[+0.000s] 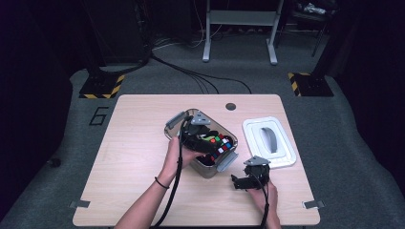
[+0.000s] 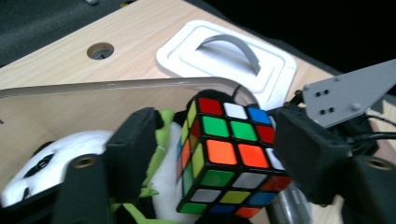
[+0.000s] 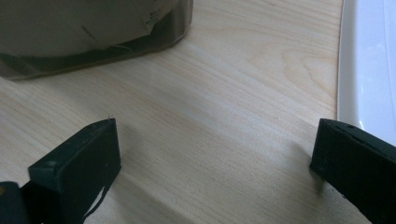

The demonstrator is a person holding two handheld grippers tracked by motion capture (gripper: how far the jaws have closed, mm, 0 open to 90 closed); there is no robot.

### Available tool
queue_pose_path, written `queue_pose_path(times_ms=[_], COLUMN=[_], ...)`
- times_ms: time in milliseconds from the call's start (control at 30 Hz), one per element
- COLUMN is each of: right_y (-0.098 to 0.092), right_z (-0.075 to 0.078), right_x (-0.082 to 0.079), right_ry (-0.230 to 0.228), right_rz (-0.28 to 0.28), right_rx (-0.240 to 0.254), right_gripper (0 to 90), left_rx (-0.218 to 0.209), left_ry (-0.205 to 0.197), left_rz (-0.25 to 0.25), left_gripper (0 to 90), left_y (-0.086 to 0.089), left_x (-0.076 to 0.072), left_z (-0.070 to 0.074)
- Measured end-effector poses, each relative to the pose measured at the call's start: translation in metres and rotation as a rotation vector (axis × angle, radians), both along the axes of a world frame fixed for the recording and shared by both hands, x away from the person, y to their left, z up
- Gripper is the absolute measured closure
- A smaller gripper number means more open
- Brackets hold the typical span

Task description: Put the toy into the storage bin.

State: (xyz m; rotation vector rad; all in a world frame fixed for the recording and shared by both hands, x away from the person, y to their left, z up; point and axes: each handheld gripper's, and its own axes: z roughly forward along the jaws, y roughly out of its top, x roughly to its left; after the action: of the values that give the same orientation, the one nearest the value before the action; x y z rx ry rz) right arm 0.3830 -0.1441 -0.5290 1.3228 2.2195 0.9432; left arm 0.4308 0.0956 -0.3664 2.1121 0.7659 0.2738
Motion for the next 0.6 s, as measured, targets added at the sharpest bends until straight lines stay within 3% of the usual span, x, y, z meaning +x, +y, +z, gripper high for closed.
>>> queue_pose_path(times_ms=[200,267,600], right_y=[0.0,0.0,0.0], right_z=[0.0,0.0,0.0], right_x=[0.0,0.0,0.0], right_ry=[-0.001,-0.001,0.001], right_rz=[0.001,0.004,0.004], right_rx=[-0.001,-0.003,-0.002], right_gripper=[0.2,0.2,0.2], left_rx=[-0.005,0.027,0.026], left_ry=[0.034,0.029,0.033], left_rz=[-0.053,-0.068,-0.072], left_gripper=[47.4,49.3,49.3], left_y=[-0.002,-0.005,-0.003], left_x=[0.001,-0.001,0.0], left_z=[-0.01,-0.013,-0.018])
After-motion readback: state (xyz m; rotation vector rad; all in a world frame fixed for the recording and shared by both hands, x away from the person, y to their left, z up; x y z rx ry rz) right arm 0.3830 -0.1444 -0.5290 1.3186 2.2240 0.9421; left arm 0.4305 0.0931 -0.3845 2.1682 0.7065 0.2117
